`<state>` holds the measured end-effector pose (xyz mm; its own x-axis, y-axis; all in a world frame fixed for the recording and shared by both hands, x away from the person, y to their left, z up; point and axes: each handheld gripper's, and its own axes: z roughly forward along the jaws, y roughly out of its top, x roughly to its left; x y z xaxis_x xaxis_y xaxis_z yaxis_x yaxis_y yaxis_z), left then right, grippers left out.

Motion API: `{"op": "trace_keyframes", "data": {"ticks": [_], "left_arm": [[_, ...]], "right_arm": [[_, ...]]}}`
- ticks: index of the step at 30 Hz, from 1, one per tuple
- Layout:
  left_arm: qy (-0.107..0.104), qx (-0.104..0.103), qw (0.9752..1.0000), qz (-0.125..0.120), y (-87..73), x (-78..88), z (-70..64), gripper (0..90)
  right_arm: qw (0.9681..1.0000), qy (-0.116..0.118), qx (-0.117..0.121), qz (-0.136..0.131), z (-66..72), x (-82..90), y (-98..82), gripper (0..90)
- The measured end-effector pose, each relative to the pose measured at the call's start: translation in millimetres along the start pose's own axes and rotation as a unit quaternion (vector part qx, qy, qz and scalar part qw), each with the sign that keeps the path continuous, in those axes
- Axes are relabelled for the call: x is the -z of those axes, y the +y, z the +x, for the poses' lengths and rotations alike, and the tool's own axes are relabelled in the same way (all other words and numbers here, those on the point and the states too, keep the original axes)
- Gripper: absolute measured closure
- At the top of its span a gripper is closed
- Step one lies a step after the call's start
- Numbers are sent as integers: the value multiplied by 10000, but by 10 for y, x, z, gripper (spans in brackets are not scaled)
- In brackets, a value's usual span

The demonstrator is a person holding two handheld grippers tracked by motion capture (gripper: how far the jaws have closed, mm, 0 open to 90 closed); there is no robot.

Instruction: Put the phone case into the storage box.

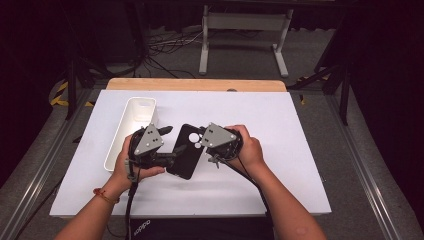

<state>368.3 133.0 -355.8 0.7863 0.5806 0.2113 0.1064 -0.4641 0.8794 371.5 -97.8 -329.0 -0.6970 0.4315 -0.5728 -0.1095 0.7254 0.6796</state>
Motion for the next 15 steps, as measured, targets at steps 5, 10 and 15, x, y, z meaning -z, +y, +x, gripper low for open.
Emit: {"op": "trace_keyframes", "data": {"ticks": [5, 10, 15], "left_arm": [[-145, 163, 9997, -54, 27, -24, 58, 356], [-302, 265, 9992, -66, 35, -30, 102, 445], [-379, 289, 9988, -64, 36, -29, 120, 552]], "right_arm": [[9996, -6, 287, -48, 73, 32, 65, 872], [9987, -1, 512, -64, 118, 47, 86, 871], [9968, 26, 794, -93, 177, 47, 116, 871]]}}
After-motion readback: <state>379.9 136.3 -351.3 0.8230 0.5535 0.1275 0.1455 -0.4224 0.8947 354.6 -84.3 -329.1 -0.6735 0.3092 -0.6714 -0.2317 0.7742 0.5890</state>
